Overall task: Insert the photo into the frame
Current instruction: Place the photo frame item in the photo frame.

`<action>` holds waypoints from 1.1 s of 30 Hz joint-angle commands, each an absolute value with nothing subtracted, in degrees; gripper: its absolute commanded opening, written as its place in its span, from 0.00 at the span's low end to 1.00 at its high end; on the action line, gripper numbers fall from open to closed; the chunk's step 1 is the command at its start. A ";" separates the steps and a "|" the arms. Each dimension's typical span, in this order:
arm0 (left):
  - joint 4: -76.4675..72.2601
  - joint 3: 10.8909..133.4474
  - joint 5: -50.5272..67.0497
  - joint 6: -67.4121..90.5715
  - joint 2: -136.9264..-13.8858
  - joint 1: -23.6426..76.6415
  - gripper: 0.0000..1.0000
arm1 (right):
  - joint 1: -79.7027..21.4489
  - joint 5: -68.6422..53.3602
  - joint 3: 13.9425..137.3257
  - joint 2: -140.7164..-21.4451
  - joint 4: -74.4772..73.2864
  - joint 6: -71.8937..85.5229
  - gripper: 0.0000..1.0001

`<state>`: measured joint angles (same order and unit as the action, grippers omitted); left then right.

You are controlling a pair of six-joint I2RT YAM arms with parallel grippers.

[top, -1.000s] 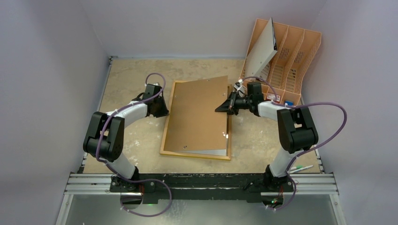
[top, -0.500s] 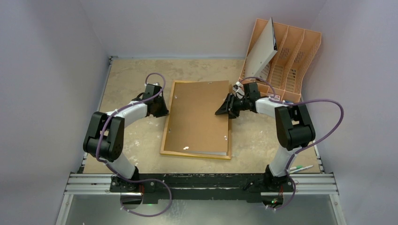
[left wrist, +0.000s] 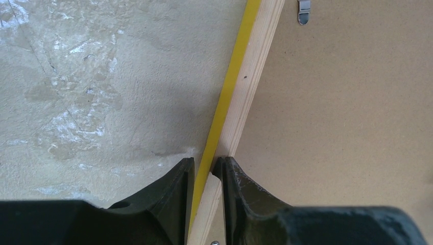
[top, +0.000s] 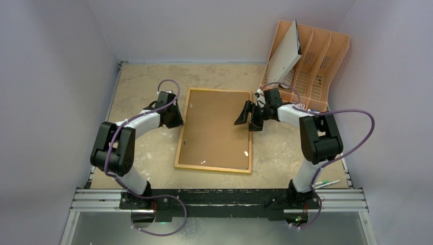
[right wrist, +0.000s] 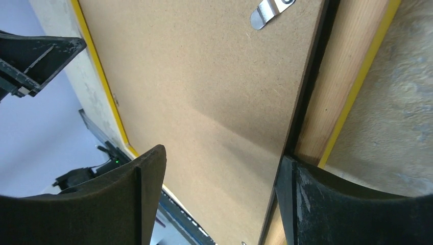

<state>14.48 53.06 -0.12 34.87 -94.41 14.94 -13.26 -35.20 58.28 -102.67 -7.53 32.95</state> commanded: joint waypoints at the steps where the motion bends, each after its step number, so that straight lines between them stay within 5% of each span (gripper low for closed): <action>1: 16.95 53.72 -1.93 34.18 -94.51 14.68 0.29 | -13.54 -31.13 61.54 -99.35 -12.30 29.41 0.77; 12: 17.55 55.54 -0.63 32.49 -93.43 14.42 0.42 | -13.47 -18.64 63.68 -95.09 -19.20 26.41 0.76; 22: 14.37 54.87 7.14 28.31 -94.47 14.39 0.39 | -13.45 -15.47 60.21 -95.53 -15.38 25.28 0.69; 33: 13.57 53.01 10.39 28.94 -95.35 14.41 0.36 | -13.94 -19.50 58.89 -99.61 -12.96 23.61 0.72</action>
<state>15.40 53.74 7.53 29.36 -94.94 14.57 -13.50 -17.54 59.16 -98.70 -14.52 25.41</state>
